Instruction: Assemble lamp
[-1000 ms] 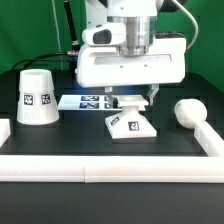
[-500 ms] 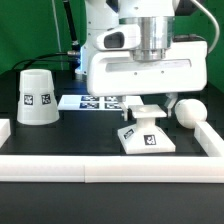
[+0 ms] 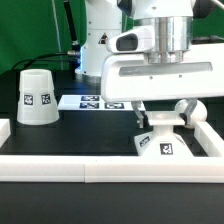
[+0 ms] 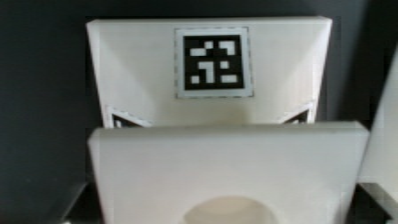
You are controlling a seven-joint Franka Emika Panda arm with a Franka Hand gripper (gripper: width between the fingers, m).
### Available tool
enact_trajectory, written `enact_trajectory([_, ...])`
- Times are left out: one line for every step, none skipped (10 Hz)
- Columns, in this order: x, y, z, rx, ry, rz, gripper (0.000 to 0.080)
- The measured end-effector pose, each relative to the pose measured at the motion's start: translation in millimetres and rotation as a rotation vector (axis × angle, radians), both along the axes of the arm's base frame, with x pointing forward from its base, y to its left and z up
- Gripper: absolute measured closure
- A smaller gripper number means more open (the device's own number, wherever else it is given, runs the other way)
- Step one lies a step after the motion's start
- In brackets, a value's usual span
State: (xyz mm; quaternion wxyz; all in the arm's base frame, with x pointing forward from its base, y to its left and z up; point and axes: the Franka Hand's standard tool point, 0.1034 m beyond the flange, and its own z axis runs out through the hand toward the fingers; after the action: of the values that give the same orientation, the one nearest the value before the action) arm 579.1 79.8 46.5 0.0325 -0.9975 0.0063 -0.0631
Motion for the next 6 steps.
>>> enact_trajectory([1.9, 5.4, 0.3, 0.001, -0.003, 0.008, 0.0263])
enact_trajectory([2.6, 9.8, 0.3, 0.001, -0.005, 0.015, 0.0263])
enact_trajectory([6.4, 14.3, 0.6, 0.002, -0.01, 0.021, 0.0263])
enact_trajectory([10.7, 19.2, 0.1, 0.0, -0.02, 0.04, 0.0263])
enact_trajectory([15.2, 20.3, -0.7, -0.002, -0.029, 0.046, 0.0263])
enact_trajectory([21.6, 20.4, -0.6, -0.002, -0.037, 0.044, 0.0263])
